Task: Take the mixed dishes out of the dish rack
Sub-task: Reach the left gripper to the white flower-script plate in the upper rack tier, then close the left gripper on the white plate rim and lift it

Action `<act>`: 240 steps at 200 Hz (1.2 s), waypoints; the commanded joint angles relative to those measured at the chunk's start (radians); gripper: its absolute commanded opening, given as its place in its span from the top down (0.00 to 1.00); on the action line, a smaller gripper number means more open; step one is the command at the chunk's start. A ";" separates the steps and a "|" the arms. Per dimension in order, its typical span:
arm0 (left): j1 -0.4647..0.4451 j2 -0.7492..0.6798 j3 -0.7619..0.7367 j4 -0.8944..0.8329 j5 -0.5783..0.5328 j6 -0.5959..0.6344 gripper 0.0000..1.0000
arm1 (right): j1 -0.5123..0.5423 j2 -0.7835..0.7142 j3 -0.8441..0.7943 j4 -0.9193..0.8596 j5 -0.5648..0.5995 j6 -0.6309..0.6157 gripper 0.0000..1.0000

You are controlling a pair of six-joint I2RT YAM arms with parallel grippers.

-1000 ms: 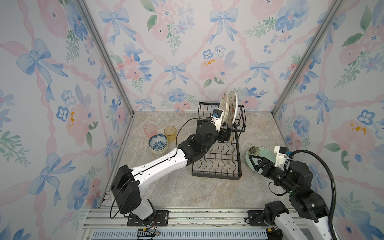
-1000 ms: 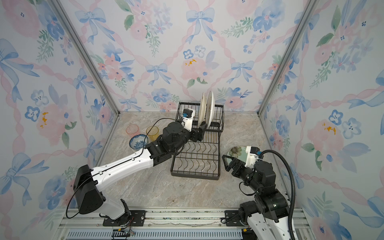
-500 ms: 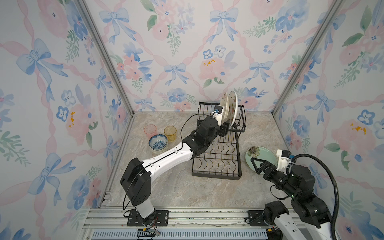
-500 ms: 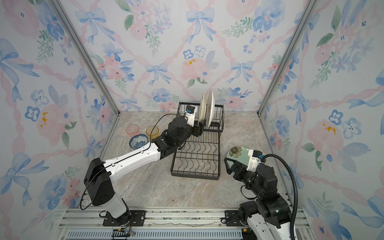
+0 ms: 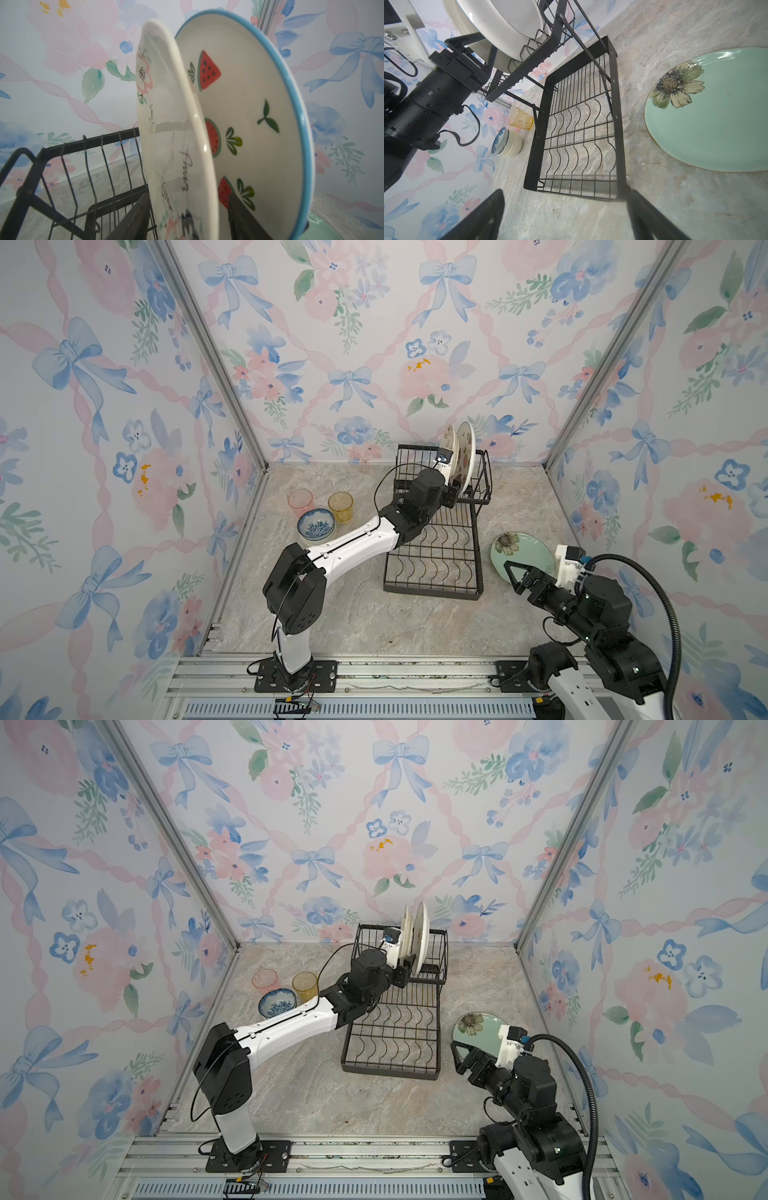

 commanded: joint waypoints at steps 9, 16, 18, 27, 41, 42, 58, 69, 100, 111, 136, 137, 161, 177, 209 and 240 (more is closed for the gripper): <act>0.010 0.014 0.034 0.017 -0.033 0.029 0.49 | 0.011 -0.009 0.005 -0.032 0.020 -0.026 0.06; 0.008 0.015 0.034 0.018 -0.041 0.033 0.51 | 0.011 -0.010 0.003 -0.031 0.020 -0.027 0.05; 0.008 0.015 0.033 0.018 -0.041 0.034 0.52 | 0.010 -0.010 0.002 -0.031 0.018 -0.026 0.05; 0.008 0.015 0.032 0.018 -0.042 0.039 0.54 | 0.011 -0.010 0.001 -0.031 0.020 -0.028 0.05; 0.010 0.017 0.034 0.018 -0.045 0.046 0.55 | 0.011 -0.012 -0.002 -0.024 0.006 -0.046 0.04; 0.010 0.017 0.034 0.019 -0.046 0.046 0.55 | 0.011 -0.012 -0.002 -0.023 0.005 -0.047 0.04; 0.010 0.018 0.031 0.023 -0.056 0.053 0.61 | 0.011 -0.015 0.001 -0.021 0.000 -0.056 0.03; 0.009 0.019 0.027 0.033 -0.060 0.059 0.63 | 0.011 -0.018 0.004 -0.021 0.000 -0.056 0.03; 0.011 0.029 0.039 0.043 -0.051 0.073 0.69 | 0.011 -0.021 0.007 -0.034 0.008 -0.054 0.03; 0.012 0.033 0.042 0.043 -0.048 0.077 0.69 | 0.011 -0.022 0.008 -0.039 0.010 -0.055 0.02; 0.011 0.035 0.051 0.045 -0.048 0.086 0.75 | 0.011 -0.024 0.004 -0.046 0.015 -0.054 0.02; 0.011 0.036 0.052 0.045 -0.049 0.086 0.76 | 0.011 -0.024 0.004 -0.046 0.015 -0.053 0.02; 0.011 0.033 0.057 0.046 -0.056 0.090 0.85 | 0.011 -0.023 0.002 -0.055 0.025 -0.054 0.02; 0.011 0.033 0.056 0.048 -0.061 0.095 0.85 | 0.011 -0.022 0.001 -0.060 0.031 -0.057 0.02; 0.012 0.027 0.064 0.057 -0.069 0.108 0.98 | 0.011 -0.021 0.007 -0.075 0.044 -0.065 0.02; 0.010 0.010 0.067 0.068 -0.073 0.109 1.00 | 0.011 -0.017 0.026 -0.101 0.063 -0.072 0.01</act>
